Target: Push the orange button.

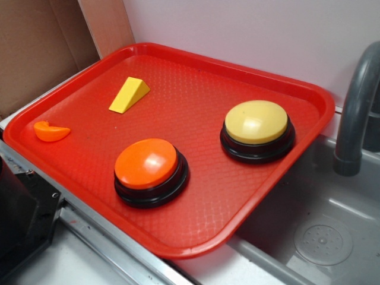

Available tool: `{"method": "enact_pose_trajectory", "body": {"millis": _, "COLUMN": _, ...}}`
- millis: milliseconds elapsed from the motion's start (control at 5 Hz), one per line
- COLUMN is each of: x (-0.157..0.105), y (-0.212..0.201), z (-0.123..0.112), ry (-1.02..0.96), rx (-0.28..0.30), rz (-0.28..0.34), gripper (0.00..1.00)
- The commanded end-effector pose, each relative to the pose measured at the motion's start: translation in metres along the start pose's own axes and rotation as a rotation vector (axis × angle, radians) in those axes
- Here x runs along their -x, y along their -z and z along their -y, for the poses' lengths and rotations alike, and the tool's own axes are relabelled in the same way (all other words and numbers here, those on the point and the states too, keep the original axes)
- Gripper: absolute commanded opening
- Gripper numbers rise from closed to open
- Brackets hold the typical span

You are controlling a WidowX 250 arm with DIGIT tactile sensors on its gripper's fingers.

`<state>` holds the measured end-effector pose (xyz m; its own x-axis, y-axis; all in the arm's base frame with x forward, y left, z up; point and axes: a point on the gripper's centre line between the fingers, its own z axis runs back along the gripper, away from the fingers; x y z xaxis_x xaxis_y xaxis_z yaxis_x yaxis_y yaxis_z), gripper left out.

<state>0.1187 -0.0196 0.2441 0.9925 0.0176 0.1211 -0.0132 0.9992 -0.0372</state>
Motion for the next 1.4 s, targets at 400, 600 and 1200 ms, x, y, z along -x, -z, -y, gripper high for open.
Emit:
{"method": "enact_pose_trajectory", "body": {"millis": 400, "x": -0.003, "y": 0.103, "z": 0.076, "ry": 0.27, "rx": 0.063, "rz": 0.015, "gripper": 1.0}}
{"method": "enact_pose_trajectory", "body": {"millis": 600, "x": -0.017, "y": 0.145, "z": 0.086, "ry": 0.351, "rx": 0.089, "rz": -0.014, "gripper": 1.0}}
{"method": "enact_pose_trajectory", "body": {"millis": 1200, "x": -0.035, "y": 0.184, "z": 0.061, "ry": 0.304, "rx": -0.025, "rz": -0.071, "gripper": 1.0}}
